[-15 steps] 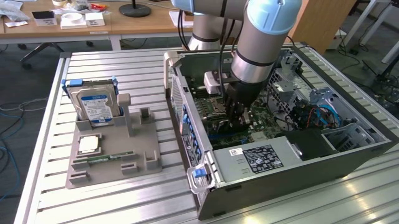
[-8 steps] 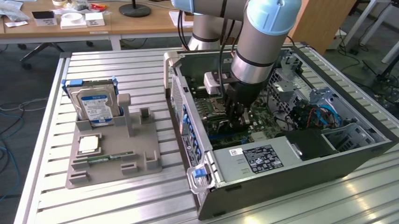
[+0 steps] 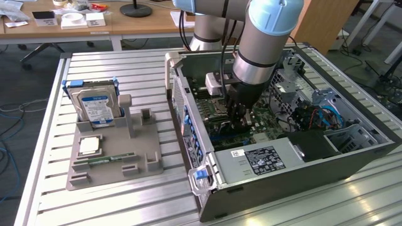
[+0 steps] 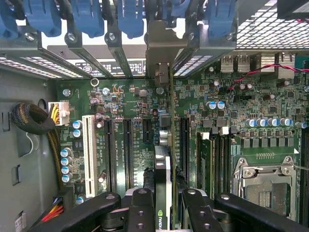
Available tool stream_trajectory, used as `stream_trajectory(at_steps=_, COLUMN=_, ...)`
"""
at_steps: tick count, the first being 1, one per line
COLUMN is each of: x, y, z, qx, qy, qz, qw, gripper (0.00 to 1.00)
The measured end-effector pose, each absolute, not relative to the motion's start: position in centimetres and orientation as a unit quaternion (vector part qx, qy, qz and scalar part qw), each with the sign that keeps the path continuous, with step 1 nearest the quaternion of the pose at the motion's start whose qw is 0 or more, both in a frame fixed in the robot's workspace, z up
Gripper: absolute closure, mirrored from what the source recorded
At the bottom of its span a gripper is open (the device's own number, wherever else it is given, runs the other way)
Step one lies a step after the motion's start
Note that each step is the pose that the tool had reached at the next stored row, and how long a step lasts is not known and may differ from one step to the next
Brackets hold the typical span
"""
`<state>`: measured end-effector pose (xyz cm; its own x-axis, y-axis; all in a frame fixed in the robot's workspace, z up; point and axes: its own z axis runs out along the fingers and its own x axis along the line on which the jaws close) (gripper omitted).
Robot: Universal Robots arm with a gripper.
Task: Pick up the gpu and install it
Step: 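Insert the gpu into the slot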
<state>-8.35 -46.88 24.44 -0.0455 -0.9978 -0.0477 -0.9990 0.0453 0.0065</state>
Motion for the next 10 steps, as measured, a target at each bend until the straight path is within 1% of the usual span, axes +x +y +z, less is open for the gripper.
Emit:
stream_trajectory(at_steps=7, x=-8.35, y=-46.88, z=24.45, qx=-0.691, qy=0.723, qz=0.019, qw=0.015, gripper=0.72)
stream_trajectory(at_steps=9, x=-8.35, y=-46.88, z=24.44, qx=-0.691, qy=0.723, qz=0.019, qw=0.015, gripper=0.60)
stream_trajectory(at_steps=10, x=-8.35, y=-46.88, z=24.44, qx=-0.691, qy=0.723, qz=0.019, qw=0.015, gripper=0.60)
